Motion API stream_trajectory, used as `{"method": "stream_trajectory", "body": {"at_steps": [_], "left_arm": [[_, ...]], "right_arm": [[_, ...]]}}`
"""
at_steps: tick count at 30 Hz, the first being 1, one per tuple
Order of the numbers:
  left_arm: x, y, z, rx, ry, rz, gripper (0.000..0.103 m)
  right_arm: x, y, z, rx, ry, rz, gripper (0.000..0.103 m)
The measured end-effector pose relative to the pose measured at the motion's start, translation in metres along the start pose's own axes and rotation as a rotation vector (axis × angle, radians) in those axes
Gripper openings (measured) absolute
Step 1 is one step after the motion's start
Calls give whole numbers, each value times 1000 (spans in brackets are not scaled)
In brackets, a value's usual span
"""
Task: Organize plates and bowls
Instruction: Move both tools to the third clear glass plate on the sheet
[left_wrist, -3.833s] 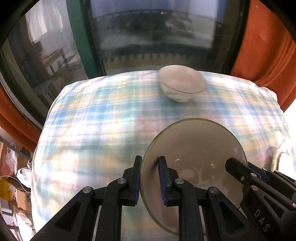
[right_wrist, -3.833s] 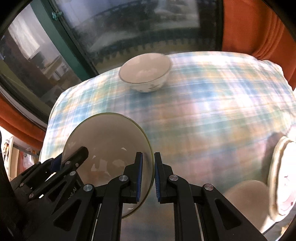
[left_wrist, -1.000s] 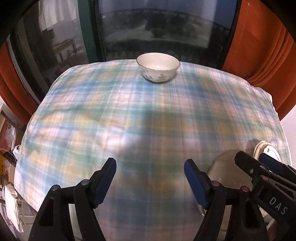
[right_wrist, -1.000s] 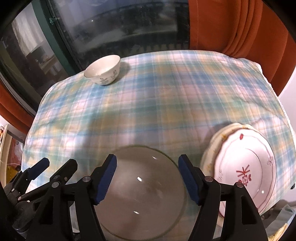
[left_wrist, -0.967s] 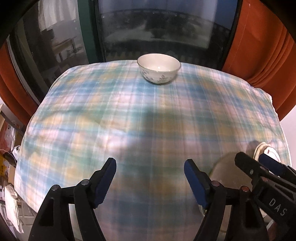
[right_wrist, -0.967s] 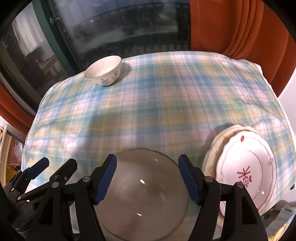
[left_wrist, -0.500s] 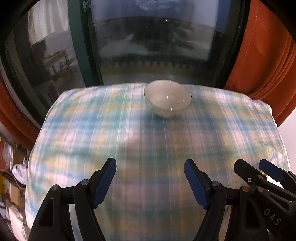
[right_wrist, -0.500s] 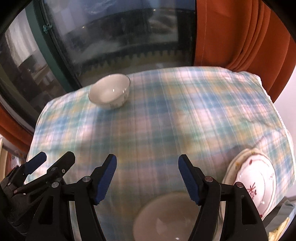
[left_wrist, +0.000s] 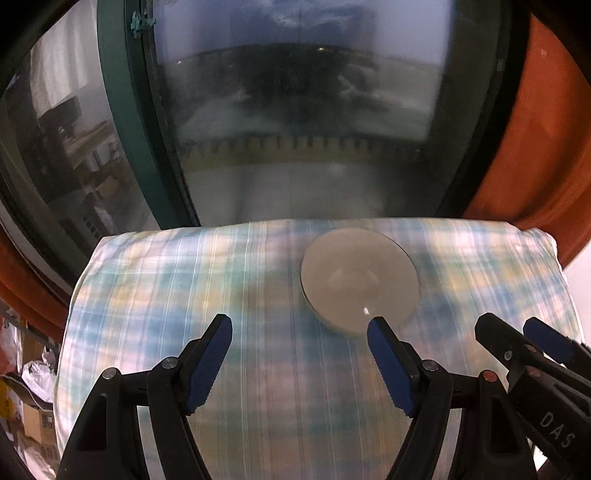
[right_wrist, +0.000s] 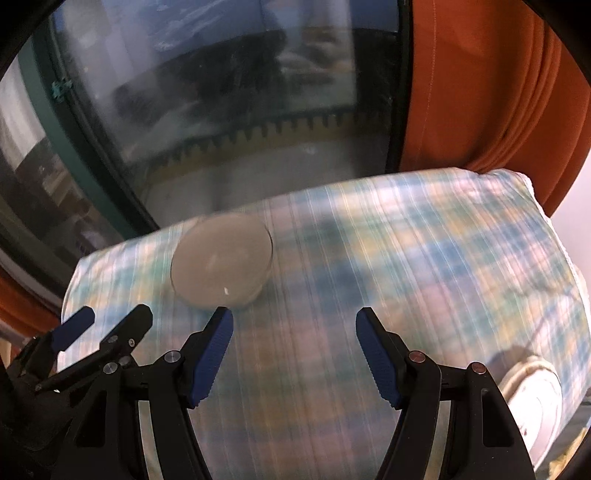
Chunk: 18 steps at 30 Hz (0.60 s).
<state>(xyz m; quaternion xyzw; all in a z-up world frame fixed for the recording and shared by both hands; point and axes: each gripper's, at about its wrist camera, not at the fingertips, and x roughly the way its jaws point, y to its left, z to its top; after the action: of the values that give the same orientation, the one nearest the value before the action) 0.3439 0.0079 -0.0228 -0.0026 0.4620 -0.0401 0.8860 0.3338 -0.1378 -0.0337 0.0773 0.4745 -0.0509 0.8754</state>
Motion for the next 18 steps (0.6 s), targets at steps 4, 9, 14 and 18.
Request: {"method": "stream_trajectory", "body": {"at_steps": [4, 9, 14, 18], "left_arm": [[23, 3, 20, -21, -10, -2, 72], [55, 4, 31, 5, 8, 4, 71], [84, 5, 28, 20, 54, 3, 54], [100, 4, 26, 24, 80, -13, 44]], "right_arm": [[24, 3, 23, 42, -6, 9, 72], [59, 9, 43, 49, 1, 0, 70], [90, 15, 48, 24, 40, 5, 55], [111, 18, 49, 8, 59, 4, 49]]}}
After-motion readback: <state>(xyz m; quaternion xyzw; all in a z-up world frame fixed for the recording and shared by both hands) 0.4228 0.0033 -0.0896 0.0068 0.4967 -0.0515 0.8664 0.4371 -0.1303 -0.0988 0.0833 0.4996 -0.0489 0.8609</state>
